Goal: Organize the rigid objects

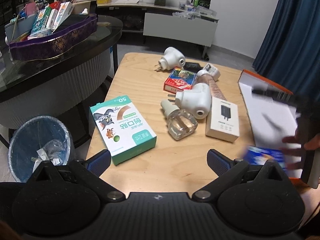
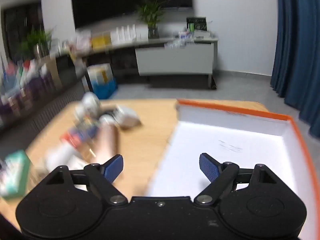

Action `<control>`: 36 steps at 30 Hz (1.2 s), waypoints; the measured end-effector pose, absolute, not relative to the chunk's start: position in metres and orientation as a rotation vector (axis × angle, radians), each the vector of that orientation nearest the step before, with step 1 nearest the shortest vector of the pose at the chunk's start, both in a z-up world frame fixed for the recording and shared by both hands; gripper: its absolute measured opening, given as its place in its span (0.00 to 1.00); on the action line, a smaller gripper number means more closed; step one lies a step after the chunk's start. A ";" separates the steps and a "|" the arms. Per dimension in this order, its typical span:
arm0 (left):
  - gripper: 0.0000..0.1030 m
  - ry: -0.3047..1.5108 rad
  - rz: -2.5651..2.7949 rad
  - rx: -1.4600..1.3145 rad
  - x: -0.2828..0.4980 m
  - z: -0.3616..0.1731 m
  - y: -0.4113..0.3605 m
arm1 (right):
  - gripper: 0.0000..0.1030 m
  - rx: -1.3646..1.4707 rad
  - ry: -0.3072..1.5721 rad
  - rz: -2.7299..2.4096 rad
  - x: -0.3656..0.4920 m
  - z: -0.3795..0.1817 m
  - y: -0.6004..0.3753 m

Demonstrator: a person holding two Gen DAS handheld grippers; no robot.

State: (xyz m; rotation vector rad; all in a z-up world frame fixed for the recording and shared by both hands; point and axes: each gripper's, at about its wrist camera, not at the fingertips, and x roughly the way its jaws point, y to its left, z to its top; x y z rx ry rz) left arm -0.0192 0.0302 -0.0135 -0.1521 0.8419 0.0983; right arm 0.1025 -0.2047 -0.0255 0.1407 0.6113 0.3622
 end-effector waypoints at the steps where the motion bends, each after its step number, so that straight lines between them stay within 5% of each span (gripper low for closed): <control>1: 1.00 0.846 0.099 -0.144 -0.018 -0.014 0.030 | 0.96 0.192 0.579 0.393 0.098 -0.021 -0.203; 7: 1.00 0.857 0.097 -0.126 -0.013 -0.019 0.027 | 0.96 -0.066 0.548 0.378 0.049 0.014 -0.155; 16: 1.00 0.878 0.102 -0.131 -0.013 -0.029 0.031 | 0.97 -0.178 0.804 0.325 -0.026 0.005 -0.135; 36: 1.00 0.877 0.181 -0.149 -0.010 -0.032 0.051 | 0.97 -0.134 0.822 0.385 -0.048 -0.017 -0.117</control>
